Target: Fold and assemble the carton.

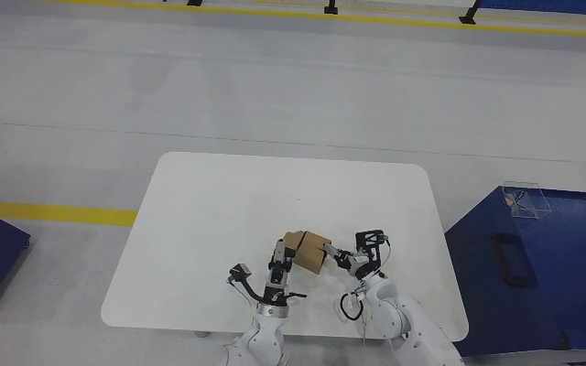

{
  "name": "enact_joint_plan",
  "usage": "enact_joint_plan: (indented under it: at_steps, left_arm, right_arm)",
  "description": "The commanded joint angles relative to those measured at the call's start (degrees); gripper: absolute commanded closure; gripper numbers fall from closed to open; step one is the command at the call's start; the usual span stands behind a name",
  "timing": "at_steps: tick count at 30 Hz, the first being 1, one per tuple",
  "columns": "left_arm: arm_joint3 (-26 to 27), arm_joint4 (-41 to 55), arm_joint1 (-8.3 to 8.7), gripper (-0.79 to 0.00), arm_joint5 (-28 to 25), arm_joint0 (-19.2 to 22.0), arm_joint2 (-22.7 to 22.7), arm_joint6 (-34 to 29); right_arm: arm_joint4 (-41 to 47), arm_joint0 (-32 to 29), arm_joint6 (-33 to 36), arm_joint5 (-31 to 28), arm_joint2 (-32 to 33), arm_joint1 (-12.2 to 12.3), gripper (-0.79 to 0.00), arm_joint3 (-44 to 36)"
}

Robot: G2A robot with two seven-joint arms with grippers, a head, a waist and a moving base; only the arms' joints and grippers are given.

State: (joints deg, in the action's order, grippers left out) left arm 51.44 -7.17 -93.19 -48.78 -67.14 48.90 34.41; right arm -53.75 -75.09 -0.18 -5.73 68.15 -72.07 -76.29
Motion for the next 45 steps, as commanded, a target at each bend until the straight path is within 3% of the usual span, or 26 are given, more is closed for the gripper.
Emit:
enact_joint_plan:
  at_steps: [1,5,13,17,25,34,45]
  left_arm:
    - [0.2,-0.3,-0.18,-0.785,0.7,-0.3,0.4,0.5]
    - [0.6,1.9,-0.2,-0.785,2.8,-1.0,1.6,-1.9]
    - [9.7,2.9,0.89,-0.785,19.2,-5.5,5.2,-8.1]
    - [13.5,3.1,1.11,-0.785,23.7,-7.1,6.6,-8.4]
    - [10.2,8.4,0.37,-0.785,26.3,-3.7,7.6,-13.2]
    - [3.2,10.3,-1.05,-0.785,25.9,0.6,7.0,-13.5]
    - [-5.7,12.8,-2.33,-0.785,12.8,4.3,7.6,-15.8]
  right_arm:
    - [0.0,0.0,0.0,0.0,0.0,0.0,-0.785,0.0]
    - [0.0,0.0,0.0,0.0,0.0,0.0,-0.785,0.0]
    - [0.0,0.0,0.0,0.0,0.0,0.0,-0.785,0.0]
    - [0.0,0.0,0.0,0.0,0.0,0.0,-0.785,0.0]
    - [0.0,0.0,0.0,0.0,0.0,0.0,-0.785,0.0]
    - [0.0,0.0,0.0,0.0,0.0,0.0,-0.785,0.0]
    - [0.0,0.0,0.0,0.0,0.0,0.0,-0.785,0.0]
